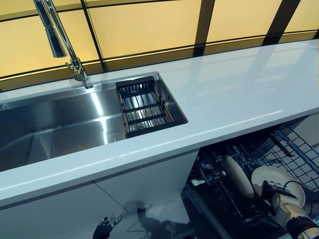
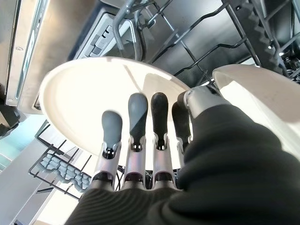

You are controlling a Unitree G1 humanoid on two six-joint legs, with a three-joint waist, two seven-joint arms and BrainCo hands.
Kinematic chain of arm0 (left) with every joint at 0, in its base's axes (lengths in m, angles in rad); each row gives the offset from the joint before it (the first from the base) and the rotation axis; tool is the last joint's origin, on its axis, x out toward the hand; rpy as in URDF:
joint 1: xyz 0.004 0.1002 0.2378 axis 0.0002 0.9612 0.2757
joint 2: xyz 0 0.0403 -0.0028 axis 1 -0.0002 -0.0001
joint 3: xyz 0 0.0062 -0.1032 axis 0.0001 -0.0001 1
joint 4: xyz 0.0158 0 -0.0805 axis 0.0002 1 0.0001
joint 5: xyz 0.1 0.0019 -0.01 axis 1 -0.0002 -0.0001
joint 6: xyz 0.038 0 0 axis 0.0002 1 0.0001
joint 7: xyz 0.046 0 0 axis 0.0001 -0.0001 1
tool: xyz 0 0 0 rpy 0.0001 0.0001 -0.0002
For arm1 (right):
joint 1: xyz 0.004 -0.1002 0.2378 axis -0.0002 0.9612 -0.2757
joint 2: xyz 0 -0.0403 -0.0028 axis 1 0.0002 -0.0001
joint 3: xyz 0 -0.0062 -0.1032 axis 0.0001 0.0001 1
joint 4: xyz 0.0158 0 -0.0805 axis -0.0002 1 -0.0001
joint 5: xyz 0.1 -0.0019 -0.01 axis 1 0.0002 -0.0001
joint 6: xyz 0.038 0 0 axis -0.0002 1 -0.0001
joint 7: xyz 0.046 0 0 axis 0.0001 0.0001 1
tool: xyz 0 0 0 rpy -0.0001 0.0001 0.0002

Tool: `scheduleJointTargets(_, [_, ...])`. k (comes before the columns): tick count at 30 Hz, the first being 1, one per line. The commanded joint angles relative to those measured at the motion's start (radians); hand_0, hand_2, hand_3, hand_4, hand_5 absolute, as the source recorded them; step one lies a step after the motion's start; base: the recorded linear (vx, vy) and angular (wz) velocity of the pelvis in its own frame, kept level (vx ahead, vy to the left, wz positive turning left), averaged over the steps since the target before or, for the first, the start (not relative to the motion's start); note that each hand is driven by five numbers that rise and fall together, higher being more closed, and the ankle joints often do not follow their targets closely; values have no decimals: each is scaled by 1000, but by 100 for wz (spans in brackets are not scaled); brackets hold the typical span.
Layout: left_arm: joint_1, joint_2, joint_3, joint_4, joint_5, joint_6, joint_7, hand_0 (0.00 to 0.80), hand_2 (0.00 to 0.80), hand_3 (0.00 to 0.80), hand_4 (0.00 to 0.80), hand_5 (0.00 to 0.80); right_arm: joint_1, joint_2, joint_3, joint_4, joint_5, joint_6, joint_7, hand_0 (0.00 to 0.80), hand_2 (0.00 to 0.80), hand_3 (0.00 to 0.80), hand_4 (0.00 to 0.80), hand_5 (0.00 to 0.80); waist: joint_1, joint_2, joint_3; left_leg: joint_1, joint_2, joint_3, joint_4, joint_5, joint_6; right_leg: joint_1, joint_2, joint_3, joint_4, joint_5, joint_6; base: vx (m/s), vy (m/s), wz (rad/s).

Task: Take plates into dishwasher

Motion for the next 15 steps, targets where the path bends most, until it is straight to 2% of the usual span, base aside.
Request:
scheduleJointTargets(1, [-56, 26, -22, 27, -2, -32, 2, 0, 0, 0, 0, 0, -46, -22, 14, 3, -23, 2, -27, 800, 800, 800, 800, 800, 16, -74, -19, 34, -61, -4, -2, -81, 52, -48, -16, 46, 1, 73, 52, 0, 0, 0])
scheduleJointTargets(2, [-56, 27, -20, 28, -2, -32, 1, 0, 0, 0, 0, 0, -43, -22, 11, 4, -25, -2, -34, 602, 602, 602, 602, 602, 15, -74, -19, 34, -61, -4, -2, -82, 53, -49, -16, 45, 1, 73, 52, 0, 0, 0])
scheduleJointTargets(3, [-56, 25, -20, 28, -2, -33, 3, 0, 0, 0, 0, 0, -44, -22, 10, 3, -20, 2, -27, 533, 533, 533, 533, 533, 14, -74, -18, 34, -60, -3, -2, -82, 53, -49, -15, 47, 1, 73, 52, 0, 0, 0])
scheduleJointTargets(4, [-57, 25, -18, 29, -2, -33, 3, 0, 0, 0, 0, 0, -43, -20, 8, 4, -27, 1, -29, 571, 571, 571, 571, 571, 13, -73, -18, 34, -60, -2, -2, -81, 52, -49, -15, 47, 1, 73, 52, 0, 0, 0])
scheduleJointTargets(5, [-57, 25, -18, 29, -2, -33, 3, 0, 0, 0, 0, 0, -43, -20, 7, 4, -27, 1, -26, 568, 568, 568, 568, 568, 13, -73, -18, 34, -60, -2, -2, -81, 52, -49, -15, 48, 1, 73, 52, 0, 0, 0])
scheduleJointTargets(6, [-57, 25, -19, 29, -4, -34, 4, 0, 0, 0, 0, 0, -44, -20, 8, 5, -22, 3, -19, 800, 800, 800, 800, 800, 13, -73, -17, 34, -60, -2, -2, -81, 52, -49, -15, 49, 1, 73, 52, 0, 0, 0])
scheduleJointTargets(10, [-58, 24, -20, 28, 0, -32, 4, 0, 0, 0, 0, 0, -45, -21, 1, 9, 54, 11, -29, 800, 800, 800, 800, 800, 14, -73, -18, 35, -59, -2, -2, -81, 51, -47, -16, 45, 1, 74, 51, 0, 0, 0])
scheduleJointTargets(15, [-56, 25, -22, 20, -6, -29, 8, 0, 0, 0, 0, 0, -54, -21, -21, -1, 34, 4, -46, 800, 800, 800, 800, 800, 12, -72, -14, 36, -60, -5, -2, -80, 51, -47, -14, 49, 1, 74, 49, 0, 0, 0])
